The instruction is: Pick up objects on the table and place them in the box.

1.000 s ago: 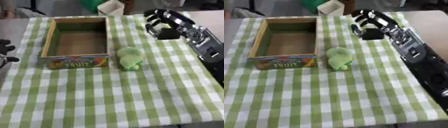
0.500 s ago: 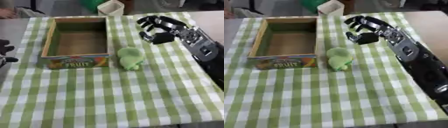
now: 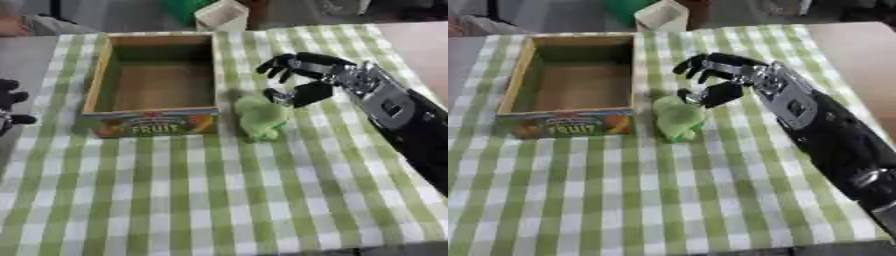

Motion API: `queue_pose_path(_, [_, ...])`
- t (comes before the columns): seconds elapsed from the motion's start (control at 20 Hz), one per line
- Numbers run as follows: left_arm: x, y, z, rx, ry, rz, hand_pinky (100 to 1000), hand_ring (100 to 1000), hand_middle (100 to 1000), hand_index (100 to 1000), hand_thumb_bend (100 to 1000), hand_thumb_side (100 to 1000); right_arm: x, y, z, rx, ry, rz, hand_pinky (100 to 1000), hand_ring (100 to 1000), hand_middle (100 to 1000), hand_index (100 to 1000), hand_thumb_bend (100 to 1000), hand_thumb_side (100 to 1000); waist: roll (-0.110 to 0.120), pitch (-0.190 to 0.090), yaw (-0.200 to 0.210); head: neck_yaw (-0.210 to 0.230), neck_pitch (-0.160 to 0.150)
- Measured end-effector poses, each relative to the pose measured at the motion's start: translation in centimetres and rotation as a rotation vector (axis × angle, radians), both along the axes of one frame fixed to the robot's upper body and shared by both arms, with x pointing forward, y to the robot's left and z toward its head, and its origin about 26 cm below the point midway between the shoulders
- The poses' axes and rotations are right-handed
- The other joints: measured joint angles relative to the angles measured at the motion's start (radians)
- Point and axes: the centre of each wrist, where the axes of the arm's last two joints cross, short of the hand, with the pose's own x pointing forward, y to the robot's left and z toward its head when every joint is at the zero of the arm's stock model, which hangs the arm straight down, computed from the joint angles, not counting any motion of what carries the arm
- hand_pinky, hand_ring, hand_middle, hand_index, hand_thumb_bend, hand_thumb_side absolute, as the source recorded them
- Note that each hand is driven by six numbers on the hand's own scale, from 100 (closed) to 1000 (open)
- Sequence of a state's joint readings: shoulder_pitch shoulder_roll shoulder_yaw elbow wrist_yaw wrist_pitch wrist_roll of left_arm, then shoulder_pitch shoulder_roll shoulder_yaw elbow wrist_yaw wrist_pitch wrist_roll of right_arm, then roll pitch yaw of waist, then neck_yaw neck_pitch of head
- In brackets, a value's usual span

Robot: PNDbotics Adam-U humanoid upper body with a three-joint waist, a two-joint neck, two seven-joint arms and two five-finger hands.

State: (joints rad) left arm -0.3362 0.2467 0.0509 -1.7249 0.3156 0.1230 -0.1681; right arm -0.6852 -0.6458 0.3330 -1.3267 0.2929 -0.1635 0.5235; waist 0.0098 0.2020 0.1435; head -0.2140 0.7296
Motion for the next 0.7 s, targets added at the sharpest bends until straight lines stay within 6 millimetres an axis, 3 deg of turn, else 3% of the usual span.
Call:
queue_pose_path(0.4, [0.0, 0.0, 0.0, 0.001, 0.002, -0.001, 602, 789, 733, 721, 198, 216, -0.6, 1.1, 0.1, -0.091, 0.035, 0.092, 797, 895, 908, 947, 249, 664, 0.0, 0.0, -0.001, 0.0, 0.001])
queue_pose_path(0.7, [0.0, 0.0, -0.1, 0.002, 0.004, -0.003, 602, 789, 733, 721, 198, 218, -0.6, 1.4, -0.1, -0.25, 0.068, 0.128, 813, 920, 936, 961, 371, 746, 0.001, 0.0, -0.001, -0.003, 0.007])
